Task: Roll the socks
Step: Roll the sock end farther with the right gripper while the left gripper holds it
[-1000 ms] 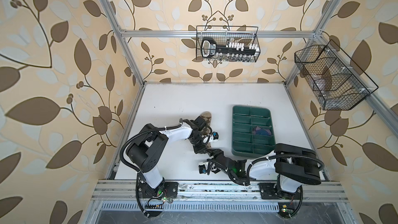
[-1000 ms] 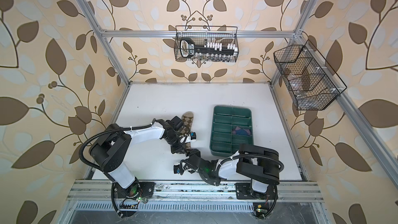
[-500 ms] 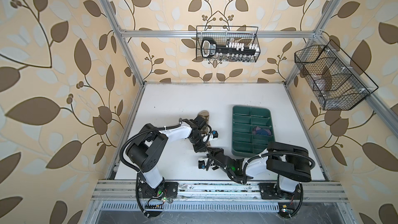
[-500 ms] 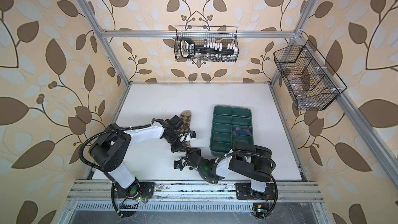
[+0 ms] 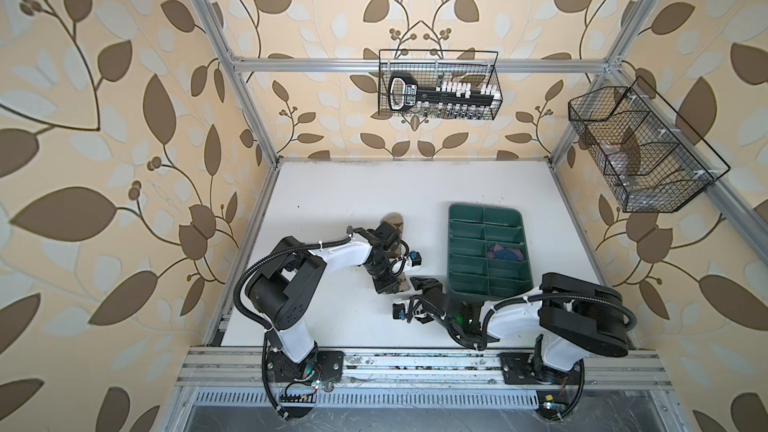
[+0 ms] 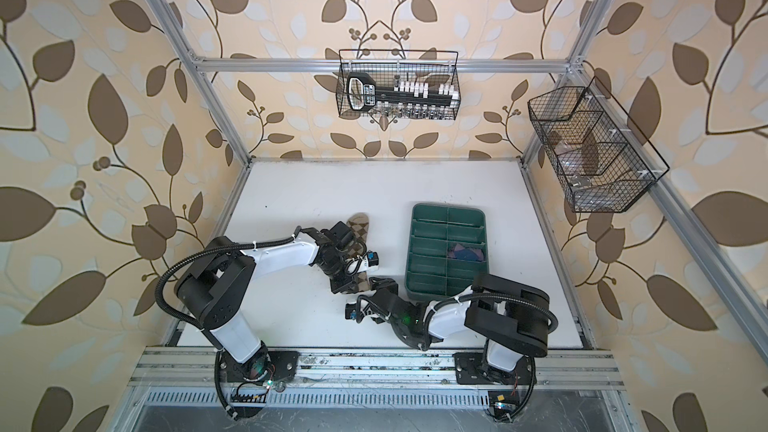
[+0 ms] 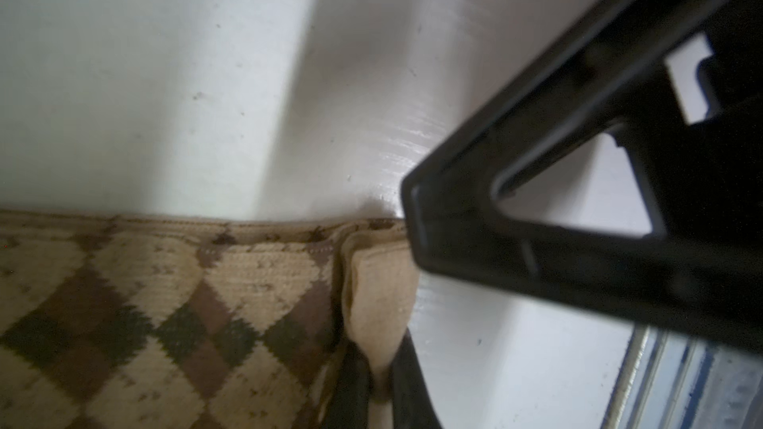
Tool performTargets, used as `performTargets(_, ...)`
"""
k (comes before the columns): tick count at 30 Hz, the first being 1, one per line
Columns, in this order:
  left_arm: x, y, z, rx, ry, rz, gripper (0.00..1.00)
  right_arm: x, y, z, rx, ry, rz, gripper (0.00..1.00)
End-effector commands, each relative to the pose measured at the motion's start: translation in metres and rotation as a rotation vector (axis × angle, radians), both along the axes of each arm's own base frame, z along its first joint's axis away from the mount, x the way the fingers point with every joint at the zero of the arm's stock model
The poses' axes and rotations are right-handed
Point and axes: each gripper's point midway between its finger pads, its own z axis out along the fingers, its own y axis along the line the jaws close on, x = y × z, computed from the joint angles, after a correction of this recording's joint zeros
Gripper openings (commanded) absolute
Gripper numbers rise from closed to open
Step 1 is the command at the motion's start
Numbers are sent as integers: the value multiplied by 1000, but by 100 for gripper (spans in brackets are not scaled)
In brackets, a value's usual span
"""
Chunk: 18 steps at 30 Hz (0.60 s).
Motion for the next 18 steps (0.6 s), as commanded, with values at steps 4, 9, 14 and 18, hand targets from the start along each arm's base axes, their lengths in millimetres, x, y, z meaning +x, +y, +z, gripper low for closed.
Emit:
performTargets(4,-25,18,-19,80,97,-16,3,1,27,-17,-34,26,64,61)
performTargets(9,-25,18,-18,76,92,-16,3,2,28,-31,-81,50,74,37)
performTargets(14,-21,17,-14,67,58,-4,9,-2,16,-41,-138,91,64,16)
performTargets(18,-10,11,5,23,-18,21,19,-7,5,-44,-175,139,46,4)
